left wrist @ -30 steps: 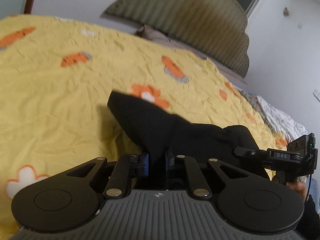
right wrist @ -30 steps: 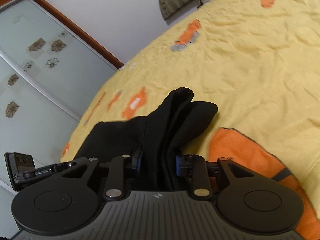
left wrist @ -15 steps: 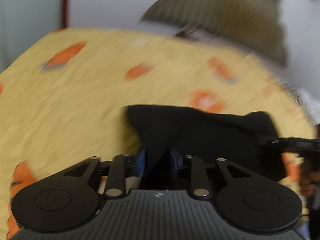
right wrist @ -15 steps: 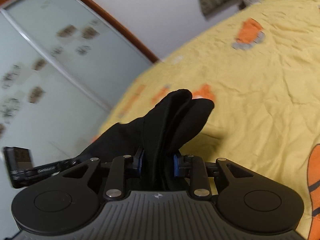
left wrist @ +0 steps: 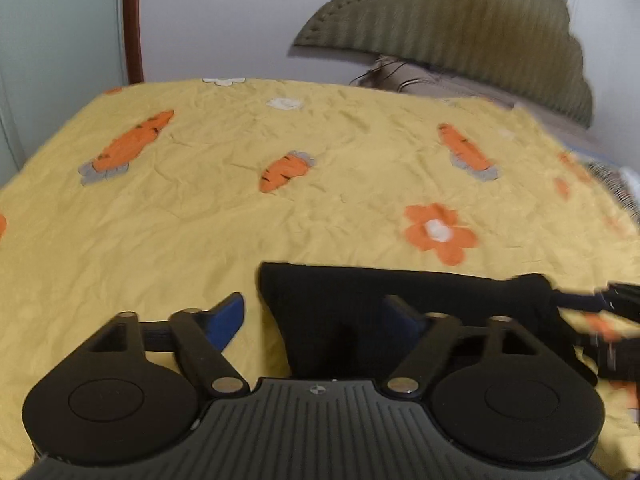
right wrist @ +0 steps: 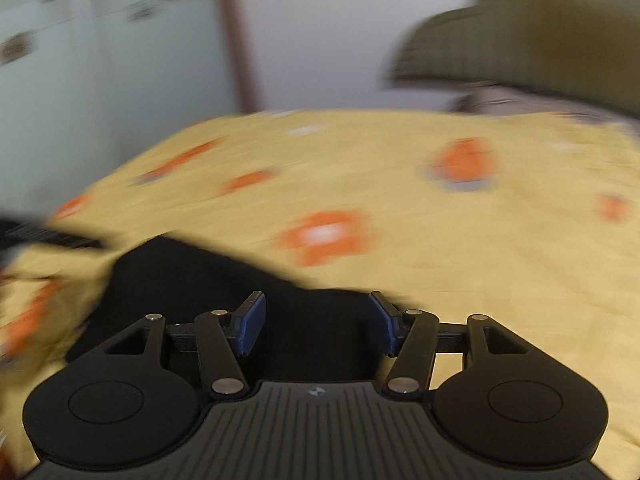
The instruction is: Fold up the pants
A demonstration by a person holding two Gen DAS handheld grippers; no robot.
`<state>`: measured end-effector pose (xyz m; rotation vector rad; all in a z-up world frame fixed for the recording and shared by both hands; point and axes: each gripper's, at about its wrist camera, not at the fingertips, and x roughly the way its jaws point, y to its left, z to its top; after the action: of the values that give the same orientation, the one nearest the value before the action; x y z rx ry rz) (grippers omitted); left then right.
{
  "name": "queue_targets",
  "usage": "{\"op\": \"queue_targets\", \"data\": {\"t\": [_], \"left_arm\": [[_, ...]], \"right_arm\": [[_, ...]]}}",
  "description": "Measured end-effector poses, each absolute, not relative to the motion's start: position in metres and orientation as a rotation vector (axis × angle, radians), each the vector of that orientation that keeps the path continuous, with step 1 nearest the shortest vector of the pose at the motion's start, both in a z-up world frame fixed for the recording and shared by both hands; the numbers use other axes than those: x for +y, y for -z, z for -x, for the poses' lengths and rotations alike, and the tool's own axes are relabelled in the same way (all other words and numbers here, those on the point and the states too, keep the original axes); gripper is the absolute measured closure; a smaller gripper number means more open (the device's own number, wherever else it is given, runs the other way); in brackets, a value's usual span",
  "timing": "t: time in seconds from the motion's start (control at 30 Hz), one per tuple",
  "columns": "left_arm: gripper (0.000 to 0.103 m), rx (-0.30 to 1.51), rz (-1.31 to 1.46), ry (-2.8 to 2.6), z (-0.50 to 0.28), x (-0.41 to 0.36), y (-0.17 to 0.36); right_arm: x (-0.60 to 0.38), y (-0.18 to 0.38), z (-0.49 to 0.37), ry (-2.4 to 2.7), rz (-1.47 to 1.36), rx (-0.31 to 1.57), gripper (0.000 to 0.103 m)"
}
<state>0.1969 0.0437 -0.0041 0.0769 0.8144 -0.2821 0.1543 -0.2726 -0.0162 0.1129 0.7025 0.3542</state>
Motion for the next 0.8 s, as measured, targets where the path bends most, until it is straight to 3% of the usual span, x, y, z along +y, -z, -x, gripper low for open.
{"op": "queue_targets", "data": {"t": [0.13,0.3,0.47,0.67,0.73,0.8], "left_arm": [[0.026,0.836,-0.078,0.161,-0.210,0.055,0.015],[0.025,1.047,0.398,0.316,-0.234,0.123,0.037],[0.025,1.175,0.638,0.497,-0.252,0.130,0.067],[0.026,1.185,0.898,0.576,-0.284,0.124,0.101],[0.043,1.176,0.921,0.565,-0.295,0.122,0.108],[0.066,1.159,0.880,0.554,-0.302,0.118,0.108]], "right_arm": [[-0.223,0.021,-0.150,-0.483,-0.072,0.714,0.048],[-0.174,0.008,-0.149,-0.579,0.078,0.649,0.048],[-0.196,0.001,-0.225,-0.615,-0.062,0.713,0.046],[-0.207,0.029,-0.317,-0.586,-0.156,0.878,0.045],[-0.205,0.040,-0.326,-0.576,-0.147,0.914,0.045],[-0.204,0.045,-0.323,-0.580,-0.144,0.918,0.045]]}}
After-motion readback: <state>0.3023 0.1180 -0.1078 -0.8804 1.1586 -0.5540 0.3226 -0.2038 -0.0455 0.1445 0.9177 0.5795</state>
